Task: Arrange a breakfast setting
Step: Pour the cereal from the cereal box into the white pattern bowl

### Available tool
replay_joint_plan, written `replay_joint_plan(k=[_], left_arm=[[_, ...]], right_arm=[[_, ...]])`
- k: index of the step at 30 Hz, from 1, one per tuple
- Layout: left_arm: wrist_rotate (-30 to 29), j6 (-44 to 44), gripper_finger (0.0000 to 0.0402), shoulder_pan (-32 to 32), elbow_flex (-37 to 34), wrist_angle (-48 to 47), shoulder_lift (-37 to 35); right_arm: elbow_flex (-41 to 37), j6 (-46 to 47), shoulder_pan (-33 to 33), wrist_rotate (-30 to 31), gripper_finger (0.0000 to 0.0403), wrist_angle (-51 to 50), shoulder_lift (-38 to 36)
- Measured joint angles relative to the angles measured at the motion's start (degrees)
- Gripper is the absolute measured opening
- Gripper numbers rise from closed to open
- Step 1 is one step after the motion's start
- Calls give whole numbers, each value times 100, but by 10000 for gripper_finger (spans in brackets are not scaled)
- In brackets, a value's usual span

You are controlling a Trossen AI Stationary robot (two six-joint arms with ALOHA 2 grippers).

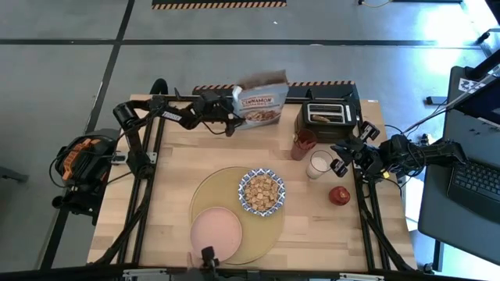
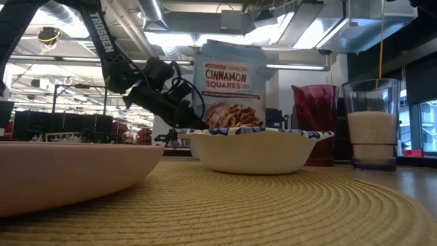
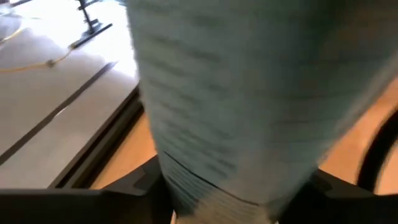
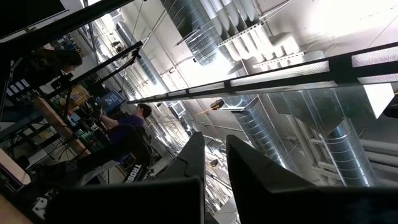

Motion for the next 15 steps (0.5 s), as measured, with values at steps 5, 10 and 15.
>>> replay_joint_plan(k=[5, 10, 15], left_arm=[[-497, -21, 247, -22, -4, -346, 2], [-526, -62, 280, -20, -11, -395, 13], [-513, -66, 303, -16, -11, -429, 10]], right_arm=[[0, 0, 1, 0, 37, 0, -1], [-1, -1, 0, 0, 37, 0, -1], [0, -1, -1, 0, 37, -2, -1]])
